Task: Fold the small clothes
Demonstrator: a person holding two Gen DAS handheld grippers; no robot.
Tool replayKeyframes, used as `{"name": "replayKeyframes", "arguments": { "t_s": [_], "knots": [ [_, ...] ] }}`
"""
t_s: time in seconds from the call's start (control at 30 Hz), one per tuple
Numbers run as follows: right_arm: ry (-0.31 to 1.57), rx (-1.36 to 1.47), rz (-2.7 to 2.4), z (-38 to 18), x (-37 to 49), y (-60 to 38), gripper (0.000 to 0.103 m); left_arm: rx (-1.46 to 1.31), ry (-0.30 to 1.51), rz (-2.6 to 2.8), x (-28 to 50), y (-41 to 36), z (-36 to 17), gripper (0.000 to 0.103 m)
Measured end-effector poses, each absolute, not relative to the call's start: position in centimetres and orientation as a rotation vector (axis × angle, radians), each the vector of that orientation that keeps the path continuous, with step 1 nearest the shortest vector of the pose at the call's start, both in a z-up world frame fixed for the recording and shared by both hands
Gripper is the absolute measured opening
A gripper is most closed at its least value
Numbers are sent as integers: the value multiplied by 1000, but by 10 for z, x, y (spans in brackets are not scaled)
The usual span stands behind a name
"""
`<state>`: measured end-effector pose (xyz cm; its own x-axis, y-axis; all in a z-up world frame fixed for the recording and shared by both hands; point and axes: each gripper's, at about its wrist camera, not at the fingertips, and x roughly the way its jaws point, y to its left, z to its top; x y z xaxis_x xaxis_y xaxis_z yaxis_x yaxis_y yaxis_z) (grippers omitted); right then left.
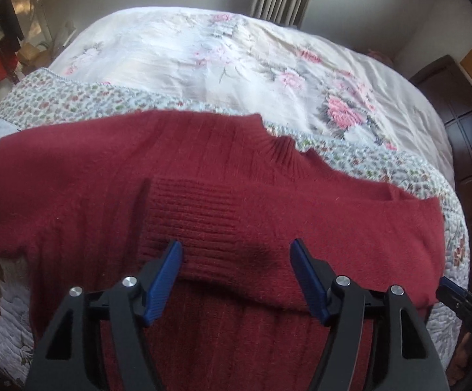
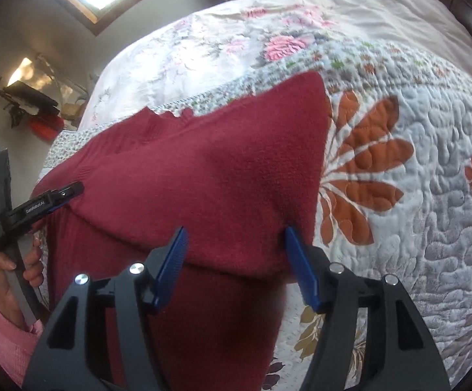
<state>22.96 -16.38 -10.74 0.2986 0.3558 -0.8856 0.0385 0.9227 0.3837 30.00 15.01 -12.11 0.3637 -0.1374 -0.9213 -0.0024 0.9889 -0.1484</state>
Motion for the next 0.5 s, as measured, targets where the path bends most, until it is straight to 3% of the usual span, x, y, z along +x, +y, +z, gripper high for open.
{"name": "replayKeyframes", "arguments": {
  "t_s": [0.13,0.27,0.5],
  "knots": [
    [1243,338,199,-97,225,-155,68,-118,1165,-134,286,158,-97,70],
    [1182,350,256,-62,219,-137,76,-180,1067,-90,267,203,-61,97],
    [1169,291,363,-42,222,-75,80,-280,1015,185,238,353,-51,99]
  ]
}}
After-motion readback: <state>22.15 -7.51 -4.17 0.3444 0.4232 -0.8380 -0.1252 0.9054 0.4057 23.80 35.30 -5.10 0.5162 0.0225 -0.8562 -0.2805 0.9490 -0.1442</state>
